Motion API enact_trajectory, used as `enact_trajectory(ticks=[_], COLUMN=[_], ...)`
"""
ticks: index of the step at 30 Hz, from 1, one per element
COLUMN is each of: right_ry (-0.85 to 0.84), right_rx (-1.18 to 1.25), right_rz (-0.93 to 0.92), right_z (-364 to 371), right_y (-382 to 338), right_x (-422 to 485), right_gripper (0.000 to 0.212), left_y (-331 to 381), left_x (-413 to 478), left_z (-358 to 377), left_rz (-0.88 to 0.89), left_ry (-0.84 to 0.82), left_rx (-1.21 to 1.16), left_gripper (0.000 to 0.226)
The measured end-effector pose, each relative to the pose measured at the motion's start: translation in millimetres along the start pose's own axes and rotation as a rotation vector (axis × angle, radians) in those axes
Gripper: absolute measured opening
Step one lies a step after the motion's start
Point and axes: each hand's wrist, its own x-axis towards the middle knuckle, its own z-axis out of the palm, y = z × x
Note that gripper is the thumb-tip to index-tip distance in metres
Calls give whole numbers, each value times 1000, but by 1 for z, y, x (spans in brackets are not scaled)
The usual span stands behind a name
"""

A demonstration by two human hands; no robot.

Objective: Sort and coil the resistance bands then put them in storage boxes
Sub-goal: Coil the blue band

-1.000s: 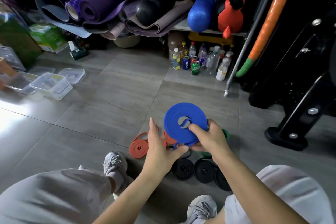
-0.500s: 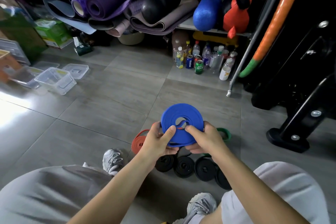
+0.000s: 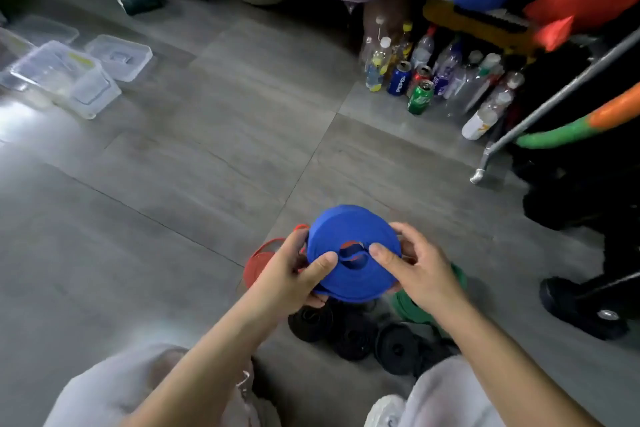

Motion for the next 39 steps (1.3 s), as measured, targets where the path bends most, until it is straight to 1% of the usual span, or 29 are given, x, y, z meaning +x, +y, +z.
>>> enact_trajectory(ticks=[3,5,6,9,12,14,19,23,25,27,29,31,33,35,39], right_ry=[-54,-115,-174,-381,-552,-611,-607,-572,-562,-549,-546,-546,-567,-601,-637], right_rx=[-25,-120,-166,-284,-381,-411,-389,-351,-335,-317,-292,-267,-267,-280,-371], right_rz=[49,97,137,245,263,230,89,15,-5,-30,-34,-34,-24,-13,-47], right_z=[8,13,17,27,44,65,139,202,231,259,289,320,353,387,454], right_y=[-17,-36,-49,-97,-165,-224,-363,-434,-456,-477,-499,-518,-535,-553,-599], right_x=[6,-3,-11,-45,-77,-90,-85,-59,-42,-20,4,29,55,83,125], right_gripper=[21,29,32,27,25,25,29,26,24,23,22,20,23,24,23], left_y=[10,14,17,41,91,132,230,277,292,304,315,322,323,323,324], left_x=[2,-21,-40,-117,-188,-222,-268,-269,-259,-246,-231,-219,-209,-198,-188], left_z=[-17,-25,-29,-42,-68,-95,-182,-278,-323,-363,-400,-439,-480,-526,-609], left_rz=[-92,-183,-221,-354,-421,-421,-341,-274,-254,-229,-205,-206,-206,-190,-236], left_ry=[-21,-10,14,113,207,275,411,466,458,460,478,503,529,544,607], left_rx=[-96,-182,-240,-412,-444,-479,-524,-453,-387,-357,-365,-390,-418,-430,-448], left_gripper=[24,28,30,42,38,34,23,27,28,21,20,25,29,31,31])
